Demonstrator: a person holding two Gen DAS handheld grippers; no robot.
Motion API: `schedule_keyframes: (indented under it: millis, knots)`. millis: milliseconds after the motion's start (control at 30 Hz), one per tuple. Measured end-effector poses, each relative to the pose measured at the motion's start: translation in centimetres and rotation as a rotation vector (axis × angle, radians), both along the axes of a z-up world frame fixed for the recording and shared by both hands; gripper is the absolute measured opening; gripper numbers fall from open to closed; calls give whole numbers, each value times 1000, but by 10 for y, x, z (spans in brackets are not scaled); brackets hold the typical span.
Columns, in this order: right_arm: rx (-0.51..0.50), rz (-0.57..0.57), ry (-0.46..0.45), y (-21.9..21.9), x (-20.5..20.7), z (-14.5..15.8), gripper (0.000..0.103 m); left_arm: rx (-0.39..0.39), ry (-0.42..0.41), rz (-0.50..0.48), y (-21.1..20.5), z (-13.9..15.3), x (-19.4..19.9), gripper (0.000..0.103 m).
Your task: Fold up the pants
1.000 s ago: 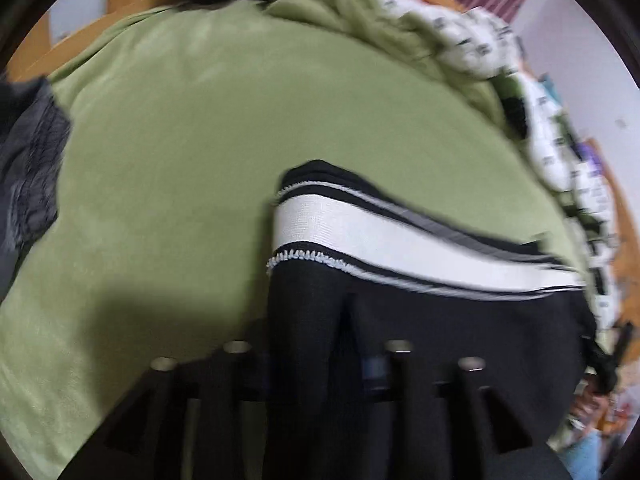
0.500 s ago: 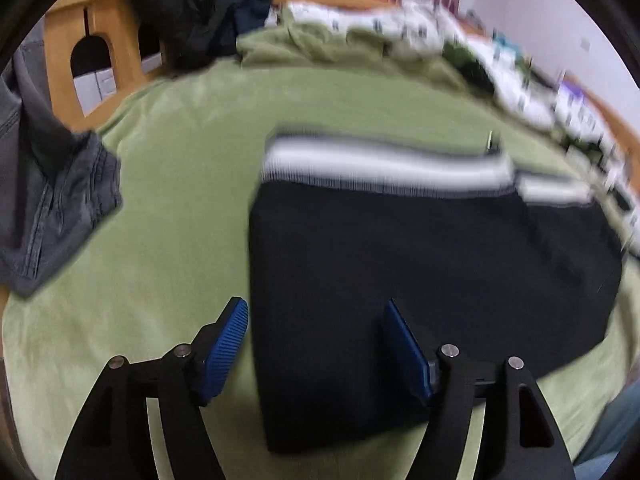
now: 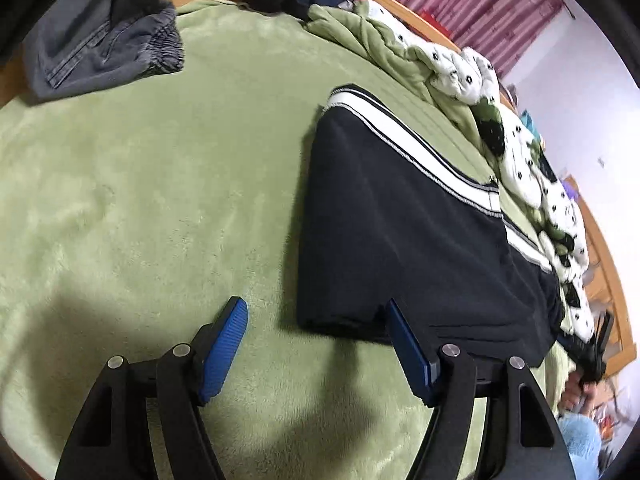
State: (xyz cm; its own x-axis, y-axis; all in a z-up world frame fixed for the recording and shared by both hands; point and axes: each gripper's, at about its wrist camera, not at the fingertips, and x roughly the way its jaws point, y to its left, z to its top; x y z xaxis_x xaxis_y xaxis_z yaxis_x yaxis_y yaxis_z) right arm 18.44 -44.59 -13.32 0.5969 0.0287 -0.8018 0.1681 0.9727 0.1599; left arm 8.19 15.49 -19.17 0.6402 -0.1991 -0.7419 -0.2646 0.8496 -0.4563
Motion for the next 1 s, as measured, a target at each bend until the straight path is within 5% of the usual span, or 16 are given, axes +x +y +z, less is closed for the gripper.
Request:
schedule_keyframes:
  millis: [133, 333, 1000]
  knots:
    - [-48, 1, 2, -1, -22, -11, 62, 45, -9, 41, -12, -3, 6, 70]
    - [17, -51, -106, -5, -32, -26, 63, 84, -29, 59, -16, -5, 11, 70]
    - [-39, -5, -87, 7, -30, -31, 66, 94, -122, 41, -14, -10, 2, 72]
